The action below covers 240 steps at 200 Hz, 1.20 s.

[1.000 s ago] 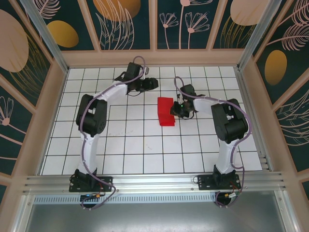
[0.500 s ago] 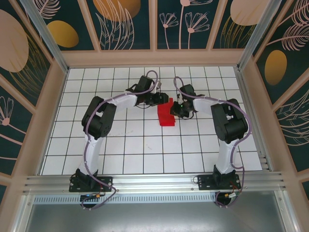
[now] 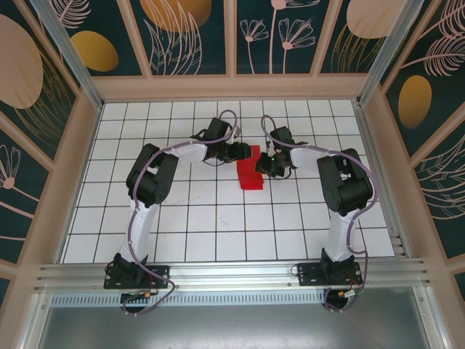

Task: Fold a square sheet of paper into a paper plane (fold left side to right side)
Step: First fold the square sheet of paper in half at the center of the table, then hold the square sheet of paper at the center of the table.

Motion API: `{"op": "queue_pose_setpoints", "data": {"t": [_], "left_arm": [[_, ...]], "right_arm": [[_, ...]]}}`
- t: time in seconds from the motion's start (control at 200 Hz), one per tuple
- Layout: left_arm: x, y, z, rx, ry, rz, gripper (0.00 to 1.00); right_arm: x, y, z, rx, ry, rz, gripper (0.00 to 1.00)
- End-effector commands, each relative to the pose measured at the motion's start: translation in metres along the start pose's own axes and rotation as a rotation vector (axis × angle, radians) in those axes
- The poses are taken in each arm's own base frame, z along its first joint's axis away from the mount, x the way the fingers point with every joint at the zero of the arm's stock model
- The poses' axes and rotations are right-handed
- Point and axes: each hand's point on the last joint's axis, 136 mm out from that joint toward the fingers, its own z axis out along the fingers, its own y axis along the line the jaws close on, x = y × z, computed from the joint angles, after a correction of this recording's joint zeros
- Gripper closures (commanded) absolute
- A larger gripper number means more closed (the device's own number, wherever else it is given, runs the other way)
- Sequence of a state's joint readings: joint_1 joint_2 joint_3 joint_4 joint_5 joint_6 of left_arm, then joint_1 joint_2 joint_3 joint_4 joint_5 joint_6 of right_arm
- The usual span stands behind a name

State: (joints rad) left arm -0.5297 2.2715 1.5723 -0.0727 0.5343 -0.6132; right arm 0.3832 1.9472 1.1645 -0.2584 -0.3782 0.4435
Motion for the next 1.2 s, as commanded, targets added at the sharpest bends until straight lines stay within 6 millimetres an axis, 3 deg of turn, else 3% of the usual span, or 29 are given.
{"op": "queue_pose_setpoints", "data": {"t": [0.0, 0.14, 0.245, 0.46, 0.591, 0.831, 1.011, 1.196], "left_arm": [[0.026, 0.031, 0.016, -0.081, 0.072, -0.03, 0.45], [0.03, 0.033, 0.02, -0.095, 0.083, -0.028, 0.46], [0.03, 0.036, 0.02, -0.11, 0.083, -0.029, 0.46], [0.032, 0.037, 0.021, -0.123, 0.085, -0.028, 0.46], [0.031, 0.037, 0.02, -0.122, 0.083, -0.028, 0.46], [0.032, 0.036, 0.02, -0.119, 0.084, -0.026, 0.47], [0.028, 0.03, 0.016, -0.108, 0.074, -0.013, 0.47], [0.012, 0.003, -0.005, -0.065, 0.014, 0.046, 0.43]], "right_arm": [[0.006, 0.0, -0.002, -0.017, 0.013, 0.01, 0.77], [-0.027, 0.019, -0.04, -0.137, -0.071, 0.02, 0.75], [-0.045, 0.022, -0.052, -0.171, -0.1, 0.029, 0.76], [-0.073, 0.03, -0.036, -0.211, -0.093, 0.039, 0.86], [-0.087, 0.034, -0.023, -0.226, -0.088, 0.041, 0.87], [-0.089, 0.037, 0.008, -0.233, -0.022, 0.057, 0.87], [-0.078, 0.015, 0.028, -0.156, 0.02, 0.084, 0.86], [-0.06, -0.01, 0.039, -0.057, 0.057, 0.096, 0.86]]}}
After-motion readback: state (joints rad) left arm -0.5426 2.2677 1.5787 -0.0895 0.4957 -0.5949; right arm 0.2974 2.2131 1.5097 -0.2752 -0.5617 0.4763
